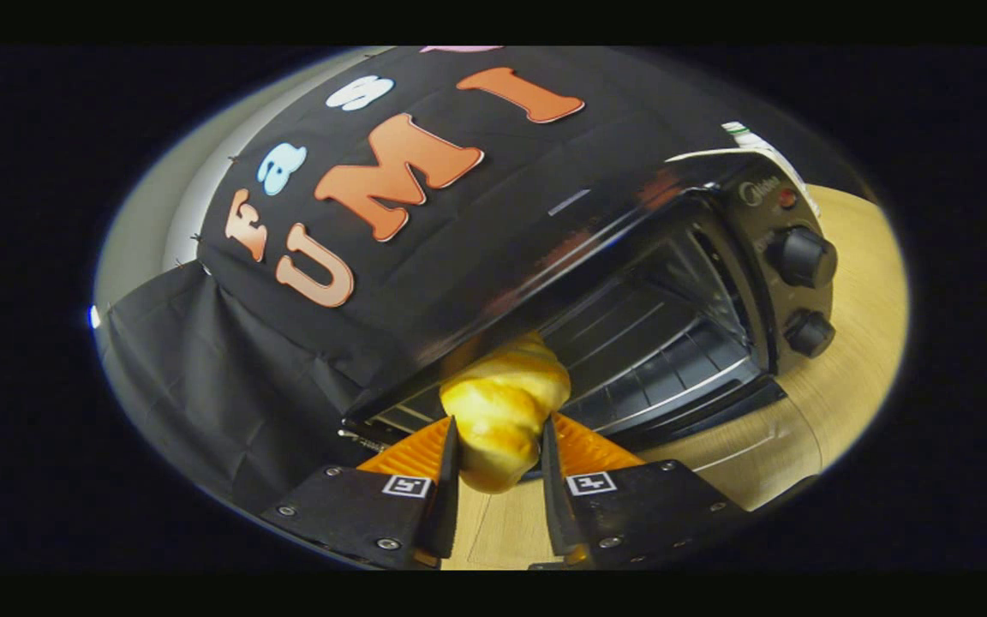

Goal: Open the toaster oven, put the food inside, and close the toaster oven door.

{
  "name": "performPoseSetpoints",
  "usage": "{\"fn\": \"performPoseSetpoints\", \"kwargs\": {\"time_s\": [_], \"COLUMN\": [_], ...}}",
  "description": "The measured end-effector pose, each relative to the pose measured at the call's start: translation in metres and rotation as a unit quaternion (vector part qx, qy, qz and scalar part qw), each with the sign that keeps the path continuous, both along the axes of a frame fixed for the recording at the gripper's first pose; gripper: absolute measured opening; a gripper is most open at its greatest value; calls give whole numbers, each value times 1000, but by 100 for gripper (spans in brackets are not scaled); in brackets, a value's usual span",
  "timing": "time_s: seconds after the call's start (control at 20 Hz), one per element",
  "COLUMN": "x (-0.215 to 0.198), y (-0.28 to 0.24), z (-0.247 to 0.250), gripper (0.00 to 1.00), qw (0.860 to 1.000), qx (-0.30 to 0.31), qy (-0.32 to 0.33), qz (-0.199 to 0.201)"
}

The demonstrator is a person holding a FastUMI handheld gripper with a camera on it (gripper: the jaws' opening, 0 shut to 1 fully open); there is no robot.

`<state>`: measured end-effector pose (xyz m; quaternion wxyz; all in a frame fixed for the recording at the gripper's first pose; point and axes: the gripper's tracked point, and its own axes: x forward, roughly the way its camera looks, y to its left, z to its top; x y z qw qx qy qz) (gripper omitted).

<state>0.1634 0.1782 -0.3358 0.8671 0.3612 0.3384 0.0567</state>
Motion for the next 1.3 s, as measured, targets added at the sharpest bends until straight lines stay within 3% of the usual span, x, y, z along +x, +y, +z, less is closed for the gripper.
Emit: {"fn": "performPoseSetpoints", "kwargs": {"time_s": [0.1,0.3,0.45,0.7,0.95,1.3], "x": [2,-2,-5,18,33,24], "y": [10,5,-1,-12,-10,2], "z": [-5,-21,-30,-21,-34,-28], "gripper": [43,43,43,43,44,69], "qw": [1000,998,997,997,994,996], "qx": [0,-64,-69,-76,-113,-85], "qy": [0,-9,15,8,1,-8], "qz": [8,19,15,-14,-14,-10]}}
